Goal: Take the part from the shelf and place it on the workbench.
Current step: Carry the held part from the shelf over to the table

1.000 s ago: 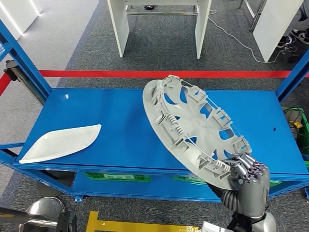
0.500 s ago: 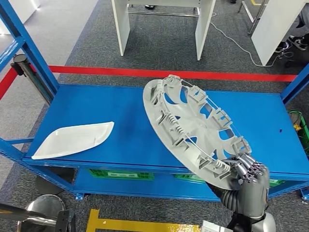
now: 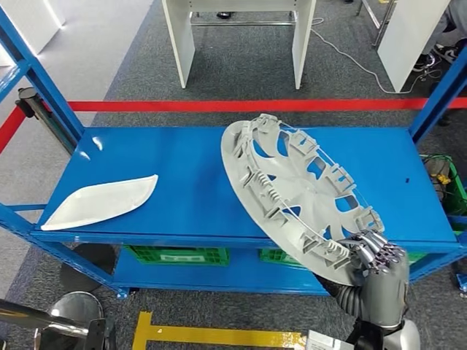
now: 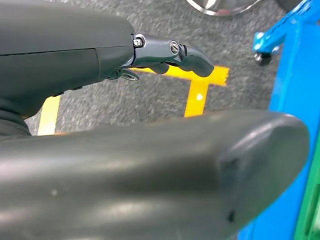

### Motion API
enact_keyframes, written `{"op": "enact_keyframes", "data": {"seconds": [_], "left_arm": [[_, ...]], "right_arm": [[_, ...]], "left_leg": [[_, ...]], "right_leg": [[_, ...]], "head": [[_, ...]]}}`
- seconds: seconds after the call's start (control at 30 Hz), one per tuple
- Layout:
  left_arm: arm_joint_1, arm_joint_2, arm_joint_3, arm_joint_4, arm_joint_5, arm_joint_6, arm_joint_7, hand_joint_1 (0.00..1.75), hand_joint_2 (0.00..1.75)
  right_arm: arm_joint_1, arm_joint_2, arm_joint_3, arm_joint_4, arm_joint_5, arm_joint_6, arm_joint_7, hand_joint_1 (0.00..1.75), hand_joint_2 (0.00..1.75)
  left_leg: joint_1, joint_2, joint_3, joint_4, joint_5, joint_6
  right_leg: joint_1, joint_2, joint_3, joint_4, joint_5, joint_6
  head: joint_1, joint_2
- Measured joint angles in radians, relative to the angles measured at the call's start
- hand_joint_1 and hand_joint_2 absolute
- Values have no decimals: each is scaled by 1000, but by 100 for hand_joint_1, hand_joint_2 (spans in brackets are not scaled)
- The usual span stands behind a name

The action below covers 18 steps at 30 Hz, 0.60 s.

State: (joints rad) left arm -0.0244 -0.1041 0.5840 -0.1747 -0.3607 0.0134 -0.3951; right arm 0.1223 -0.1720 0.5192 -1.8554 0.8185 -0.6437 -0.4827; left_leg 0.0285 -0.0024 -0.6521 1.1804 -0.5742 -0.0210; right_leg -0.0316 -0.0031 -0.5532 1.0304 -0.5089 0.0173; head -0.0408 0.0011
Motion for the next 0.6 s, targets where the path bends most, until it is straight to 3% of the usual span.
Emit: {"op": "enact_keyframes", "data": {"seconds": [0.03,0.07,0.1,0.13,0.2,0.27,0.37,0.43,0.53,0.57,0.6], "left_arm": [[0,0,0,0,-1,0,0,0,0],[0,0,0,0,-2,1,0,0,0],[0,0,0,0,-3,1,1,0,0],[0,1,0,0,-4,1,1,0,0],[-3,1,1,0,-5,1,2,0,0],[-5,1,1,-1,-6,2,3,0,0],[-6,0,3,-1,-7,2,4,0,0],[-6,0,6,-1,-7,3,5,0,0],[-8,0,10,-2,-8,5,6,0,0],[-8,-1,11,-2,-8,6,6,0,0],[-8,-2,11,-2,-8,7,6,0,0]], "right_arm": [[0,0,0,0,0,0,0,175,175],[1,0,0,0,0,0,0,175,175],[1,0,0,0,0,0,1,175,175],[1,0,0,0,1,1,1,175,175],[1,0,0,0,2,2,2,175,175],[0,0,0,0,2,6,3,175,175],[-1,0,0,0,2,11,5,175,175],[0,-1,0,0,1,12,5,175,175],[0,-2,-1,0,0,12,6,175,175],[0,-2,-2,0,0,12,6,175,175],[0,-3,-2,0,0,12,7,175,175]], "left_leg": [[0,0,-16,64,-37,0],[-1,0,-23,110,-56,1],[-2,0,-16,125,-53,4],[-5,0,9,104,-32,10],[-11,0,91,-18,16,25],[-19,-1,156,-133,28,36],[-26,0,161,-172,37,44],[-25,3,145,-180,58,57],[-26,6,110,-182,88,71],[-28,6,97,-181,98,71],[-29,6,84,-180,107,71]], "right_leg": [[4,-1,-9,1,6,-6],[8,-2,-19,2,13,-9],[12,-2,-28,3,19,-10],[16,-2,-38,5,25,-11],[20,-2,-52,7,36,-8],[22,-2,-61,8,49,0],[17,-3,-73,2,70,18],[14,0,-90,24,37,28],[13,2,-133,180,-96,33],[13,2,-140,236,-119,34],[13,2,-137,268,-119,35]], "head": [[-1,0],[-1,0],[-1,0],[-1,0],[-1,0],[0,0],[0,0],[2,0],[6,0],[6,0],[7,0]]}}
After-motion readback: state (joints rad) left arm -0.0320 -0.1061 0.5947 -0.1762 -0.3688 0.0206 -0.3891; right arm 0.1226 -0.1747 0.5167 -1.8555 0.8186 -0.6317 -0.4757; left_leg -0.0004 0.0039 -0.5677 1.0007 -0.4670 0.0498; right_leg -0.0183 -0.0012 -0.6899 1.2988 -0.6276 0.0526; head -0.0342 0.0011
